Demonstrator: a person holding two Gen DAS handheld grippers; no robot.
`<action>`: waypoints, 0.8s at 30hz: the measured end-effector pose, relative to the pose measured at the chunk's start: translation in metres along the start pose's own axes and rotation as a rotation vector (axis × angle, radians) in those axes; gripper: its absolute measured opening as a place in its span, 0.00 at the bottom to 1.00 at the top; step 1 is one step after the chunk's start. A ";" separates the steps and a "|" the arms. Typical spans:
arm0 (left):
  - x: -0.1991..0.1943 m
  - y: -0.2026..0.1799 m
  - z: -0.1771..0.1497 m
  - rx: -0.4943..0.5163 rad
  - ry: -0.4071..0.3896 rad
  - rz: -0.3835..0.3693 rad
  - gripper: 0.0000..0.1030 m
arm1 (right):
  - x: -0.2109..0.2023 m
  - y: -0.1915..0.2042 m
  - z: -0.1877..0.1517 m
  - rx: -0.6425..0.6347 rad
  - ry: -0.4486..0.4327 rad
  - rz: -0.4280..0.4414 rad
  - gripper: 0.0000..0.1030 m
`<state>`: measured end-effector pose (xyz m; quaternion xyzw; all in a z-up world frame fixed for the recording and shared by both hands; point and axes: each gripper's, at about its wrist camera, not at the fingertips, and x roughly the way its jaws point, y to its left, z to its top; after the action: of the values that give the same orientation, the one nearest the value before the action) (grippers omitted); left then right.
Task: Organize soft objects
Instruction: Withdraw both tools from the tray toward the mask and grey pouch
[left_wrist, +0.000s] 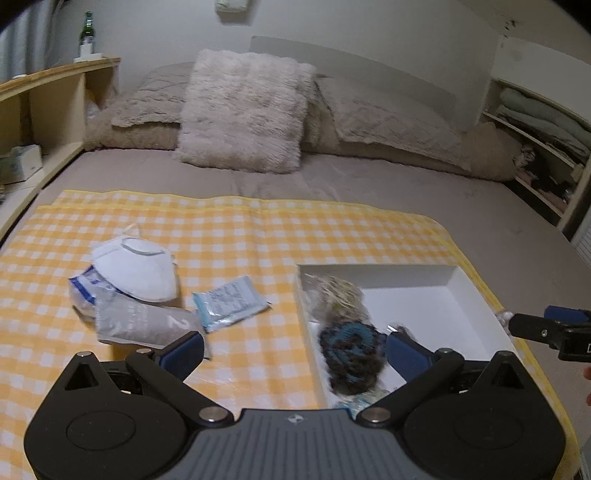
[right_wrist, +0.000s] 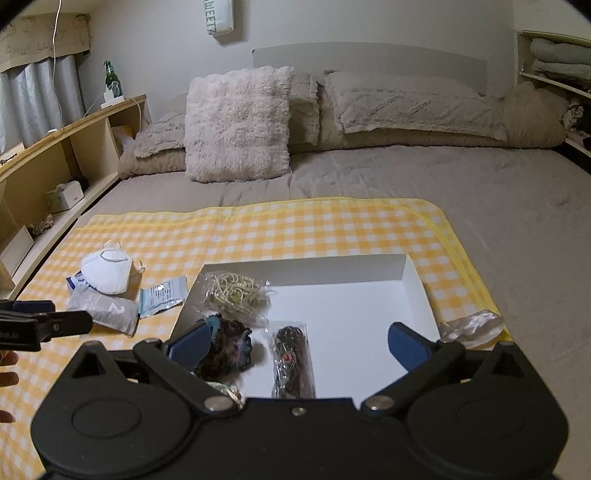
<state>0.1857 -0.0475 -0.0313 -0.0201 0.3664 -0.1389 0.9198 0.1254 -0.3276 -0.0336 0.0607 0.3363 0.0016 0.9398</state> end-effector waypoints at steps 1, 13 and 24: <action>0.000 0.005 0.001 -0.008 -0.005 0.011 1.00 | 0.002 0.003 0.001 -0.001 -0.001 0.000 1.00; -0.011 0.076 0.014 -0.115 -0.058 0.159 1.00 | 0.042 0.047 0.020 -0.050 -0.021 0.061 1.00; -0.015 0.130 0.015 -0.185 -0.056 0.246 1.00 | 0.088 0.122 0.038 -0.168 -0.065 0.163 1.00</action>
<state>0.2168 0.0809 -0.0286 -0.0634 0.3516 0.0098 0.9340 0.2225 -0.2072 -0.0460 0.0088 0.2982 0.1043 0.9487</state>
